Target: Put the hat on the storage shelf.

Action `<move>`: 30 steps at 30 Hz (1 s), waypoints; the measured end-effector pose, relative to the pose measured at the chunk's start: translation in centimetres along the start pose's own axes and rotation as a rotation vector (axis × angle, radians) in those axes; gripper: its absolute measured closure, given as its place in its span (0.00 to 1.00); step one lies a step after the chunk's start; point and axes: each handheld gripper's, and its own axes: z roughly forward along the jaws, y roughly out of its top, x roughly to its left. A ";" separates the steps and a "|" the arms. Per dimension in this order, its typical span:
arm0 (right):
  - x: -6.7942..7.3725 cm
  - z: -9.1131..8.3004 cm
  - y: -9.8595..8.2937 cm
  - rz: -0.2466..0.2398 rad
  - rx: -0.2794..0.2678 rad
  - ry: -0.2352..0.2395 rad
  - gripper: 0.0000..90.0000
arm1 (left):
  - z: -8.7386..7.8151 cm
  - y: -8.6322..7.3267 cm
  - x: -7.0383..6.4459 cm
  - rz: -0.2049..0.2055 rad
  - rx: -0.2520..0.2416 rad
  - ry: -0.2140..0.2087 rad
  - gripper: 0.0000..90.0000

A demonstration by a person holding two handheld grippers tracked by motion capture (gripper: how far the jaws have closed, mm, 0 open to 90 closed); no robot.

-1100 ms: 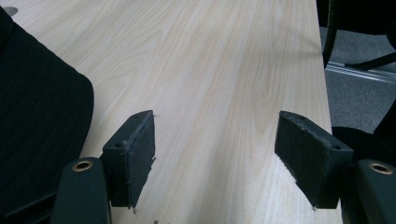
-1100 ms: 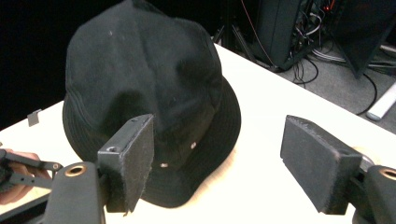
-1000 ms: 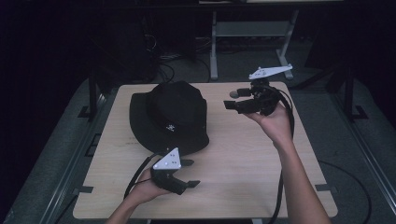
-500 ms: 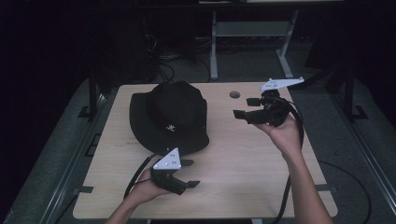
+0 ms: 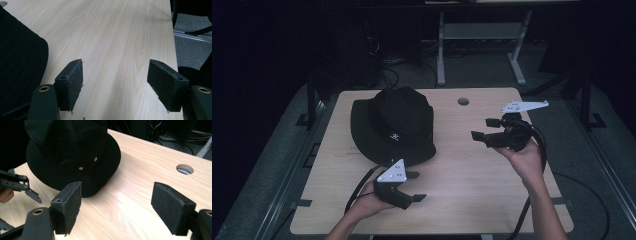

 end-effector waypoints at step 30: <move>-0.9 -2.4 -8.5 0.101 0.004 -0.062 0.26 | 0.1 -0.3 -0.1 -0.003 0.019 0.005 0.31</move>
